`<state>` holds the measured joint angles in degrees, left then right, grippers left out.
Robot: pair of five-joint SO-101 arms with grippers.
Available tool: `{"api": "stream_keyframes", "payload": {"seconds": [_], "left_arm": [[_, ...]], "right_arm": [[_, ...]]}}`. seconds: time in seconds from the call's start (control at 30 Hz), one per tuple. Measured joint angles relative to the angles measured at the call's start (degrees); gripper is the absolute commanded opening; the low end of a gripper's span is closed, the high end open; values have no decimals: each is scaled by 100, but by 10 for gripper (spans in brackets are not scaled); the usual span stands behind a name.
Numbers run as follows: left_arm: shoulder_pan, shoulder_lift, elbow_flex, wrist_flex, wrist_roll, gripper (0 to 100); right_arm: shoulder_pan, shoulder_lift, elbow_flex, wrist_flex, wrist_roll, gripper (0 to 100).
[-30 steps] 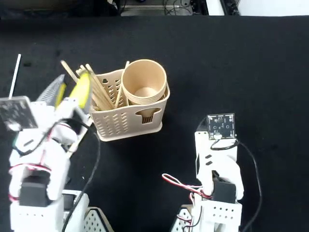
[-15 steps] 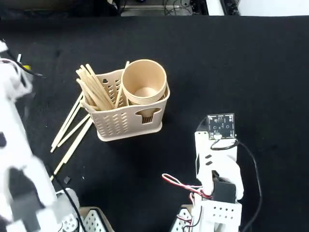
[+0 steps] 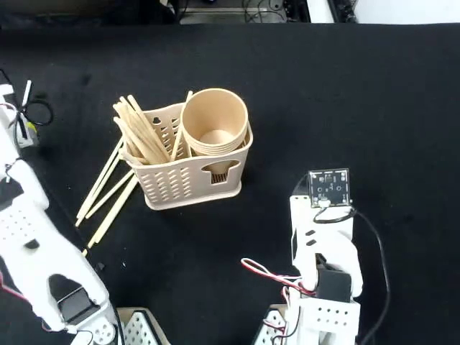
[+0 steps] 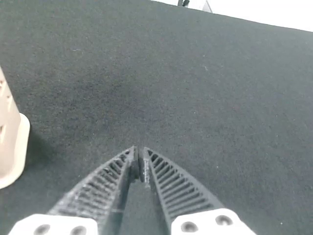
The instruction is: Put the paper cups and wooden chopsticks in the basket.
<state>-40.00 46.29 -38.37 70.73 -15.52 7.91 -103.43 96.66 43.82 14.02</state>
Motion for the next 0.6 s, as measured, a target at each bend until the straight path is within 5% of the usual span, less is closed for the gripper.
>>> {"api": "stream_keyframes", "payload": {"seconds": [0.2, 0.6], "left_arm": [[-62, 1547, -1846, 220, 0, 177], [-229, 2690, -5002, 2198, -457, 177]], "right_arm": [[0, 0, 0, 0, 0, 21], [0, 0, 0, 0, 0, 21]]}}
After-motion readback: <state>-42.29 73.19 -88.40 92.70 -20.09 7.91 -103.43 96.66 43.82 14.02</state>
